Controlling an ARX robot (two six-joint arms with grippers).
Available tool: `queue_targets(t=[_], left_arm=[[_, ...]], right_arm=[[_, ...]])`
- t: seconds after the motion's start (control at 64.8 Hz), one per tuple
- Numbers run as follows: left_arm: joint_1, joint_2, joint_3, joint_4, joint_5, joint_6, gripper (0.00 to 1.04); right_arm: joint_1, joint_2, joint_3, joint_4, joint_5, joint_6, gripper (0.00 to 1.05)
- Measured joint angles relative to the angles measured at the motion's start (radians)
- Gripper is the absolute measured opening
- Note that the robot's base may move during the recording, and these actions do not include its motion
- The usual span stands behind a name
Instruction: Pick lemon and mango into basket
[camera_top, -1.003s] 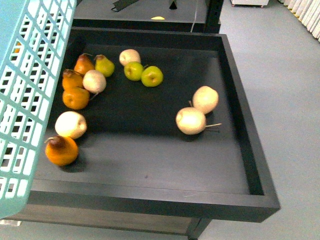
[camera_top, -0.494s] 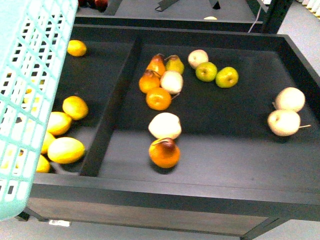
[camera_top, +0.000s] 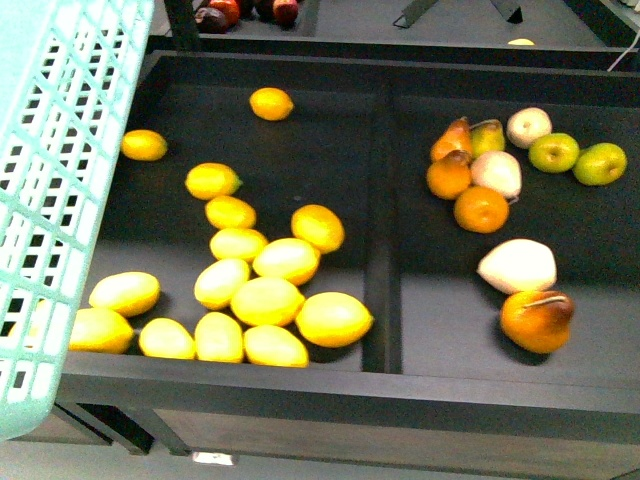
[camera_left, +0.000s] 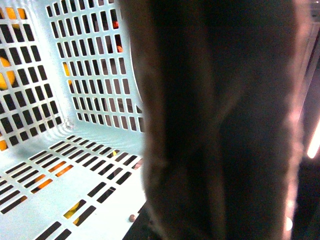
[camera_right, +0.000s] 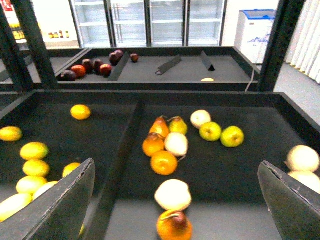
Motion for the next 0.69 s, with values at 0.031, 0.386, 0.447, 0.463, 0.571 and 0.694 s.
queue_targets(t=[0.031,0.386,0.447,0.463,0.571,0.694], left_arm=[[0.000,0.000,0.000,0.000,0.001,-0.003,0.05],[0.000,0.000,0.000,0.000,-0.001,-0.003,0.05],[0.001,0.000,0.000,0.000,-0.004,-0.002,0.05],[0.001,0.000,0.000,0.000,-0.004,-0.001,0.05],[0.001,0.000,0.000,0.000,-0.002,-0.001,0.05],[0.001,0.001,0.000,0.000,0.001,-0.002,0.05]], right_arm=[[0.000,0.000,0.000,0.000,0.000,0.000,0.96],[0.000,0.000,0.000,0.000,-0.002,0.001,0.96],[0.000,0.000,0.000,0.000,-0.001,0.000,0.96],[0.000,0.000,0.000,0.000,0.000,0.000,0.96],[0.000,0.000,0.000,0.000,-0.003,0.000,0.96],[0.000,0.000,0.000,0.000,-0.002,0.000,0.96]])
